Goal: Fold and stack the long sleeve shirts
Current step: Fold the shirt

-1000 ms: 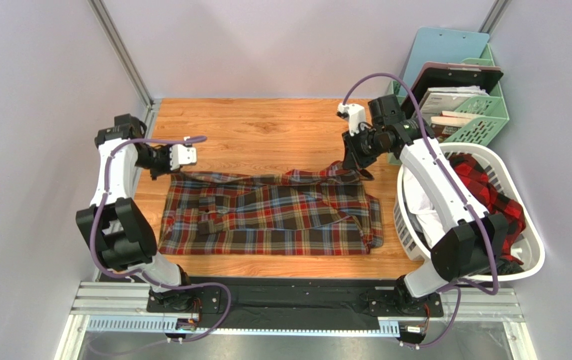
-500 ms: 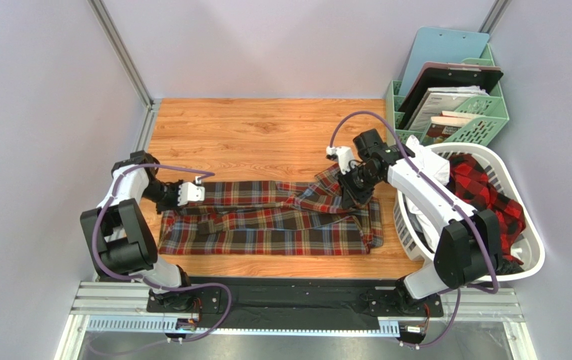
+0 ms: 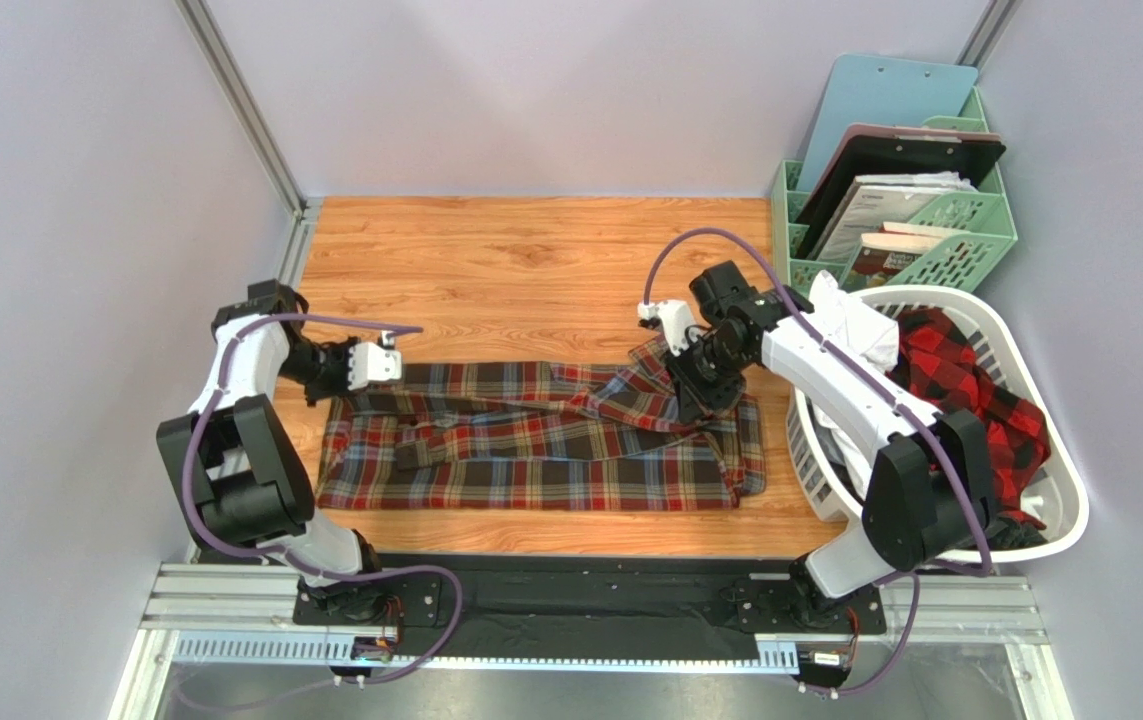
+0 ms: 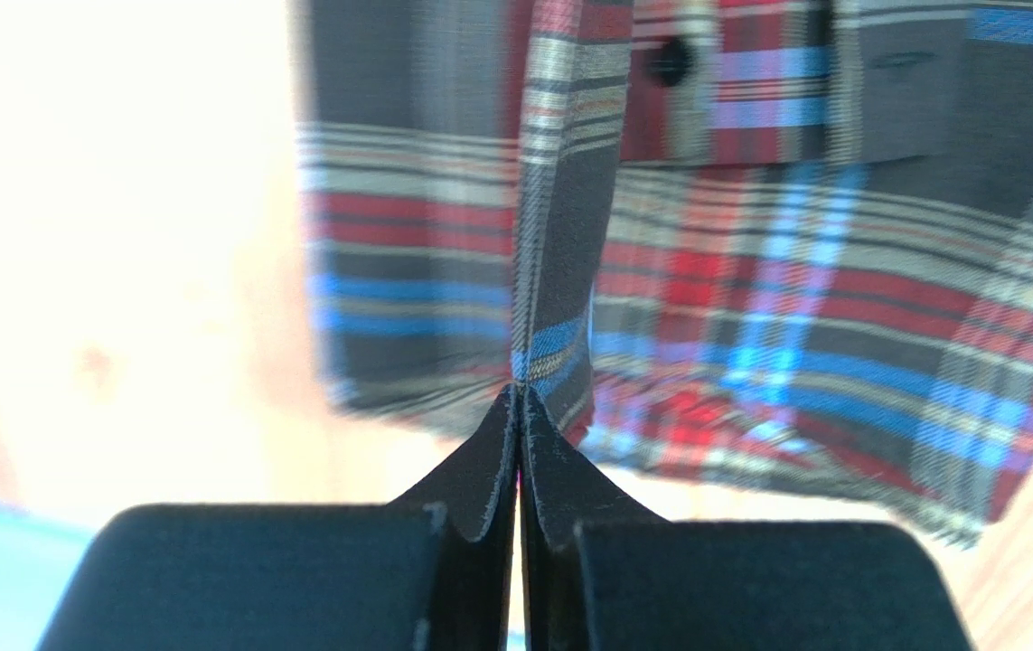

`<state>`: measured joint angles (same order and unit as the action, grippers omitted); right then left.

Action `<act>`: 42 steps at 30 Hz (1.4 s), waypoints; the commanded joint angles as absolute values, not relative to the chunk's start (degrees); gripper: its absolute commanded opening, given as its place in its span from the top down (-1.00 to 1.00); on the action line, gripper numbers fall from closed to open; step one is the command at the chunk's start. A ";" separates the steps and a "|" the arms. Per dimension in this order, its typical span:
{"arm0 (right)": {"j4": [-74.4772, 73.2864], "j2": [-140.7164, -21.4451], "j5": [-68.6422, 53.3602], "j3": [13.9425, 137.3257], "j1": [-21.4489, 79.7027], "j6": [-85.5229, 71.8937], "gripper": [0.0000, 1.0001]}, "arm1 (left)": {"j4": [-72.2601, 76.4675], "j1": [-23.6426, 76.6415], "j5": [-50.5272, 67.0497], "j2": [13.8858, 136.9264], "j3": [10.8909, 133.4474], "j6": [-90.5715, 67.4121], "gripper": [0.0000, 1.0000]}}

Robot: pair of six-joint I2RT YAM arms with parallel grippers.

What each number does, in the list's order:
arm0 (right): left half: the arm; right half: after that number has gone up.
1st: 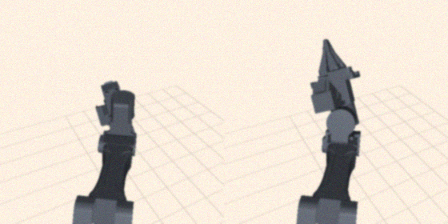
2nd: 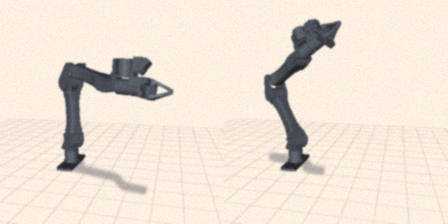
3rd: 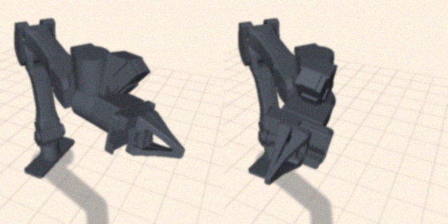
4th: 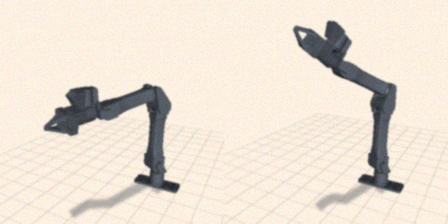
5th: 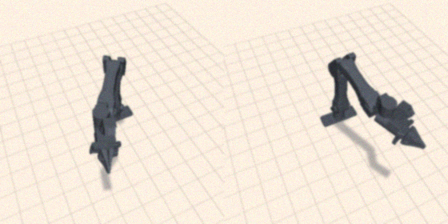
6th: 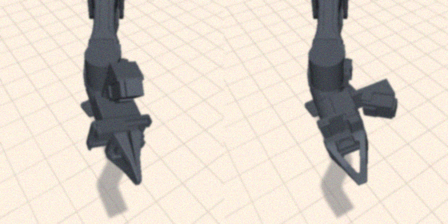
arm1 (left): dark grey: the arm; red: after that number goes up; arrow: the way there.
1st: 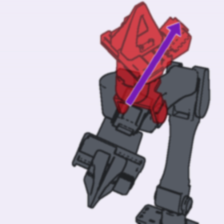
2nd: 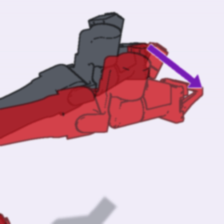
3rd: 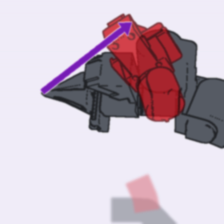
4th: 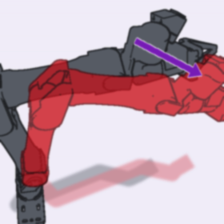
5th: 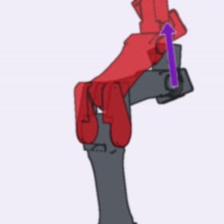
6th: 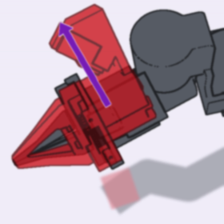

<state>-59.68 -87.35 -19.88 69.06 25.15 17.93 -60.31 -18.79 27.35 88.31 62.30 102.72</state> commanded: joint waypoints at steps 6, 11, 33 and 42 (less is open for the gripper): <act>-61.44 -82.00 -21.80 71.47 26.01 17.93 1.00 | -64.78 -19.69 30.24 85.60 68.29 104.50 1.00; -57.75 -83.23 -21.97 65.66 27.16 17.23 1.00 | -63.28 -19.78 27.43 86.04 64.00 107.48 1.00; -57.39 -99.64 -9.31 91.91 20.12 22.85 -0.40 | -63.30 -19.69 55.10 79.37 78.31 76.21 -0.98; -59.41 -109.85 -5.89 95.27 24.17 28.91 -0.58 | -61.08 -19.69 54.67 74.62 73.30 76.37 -0.98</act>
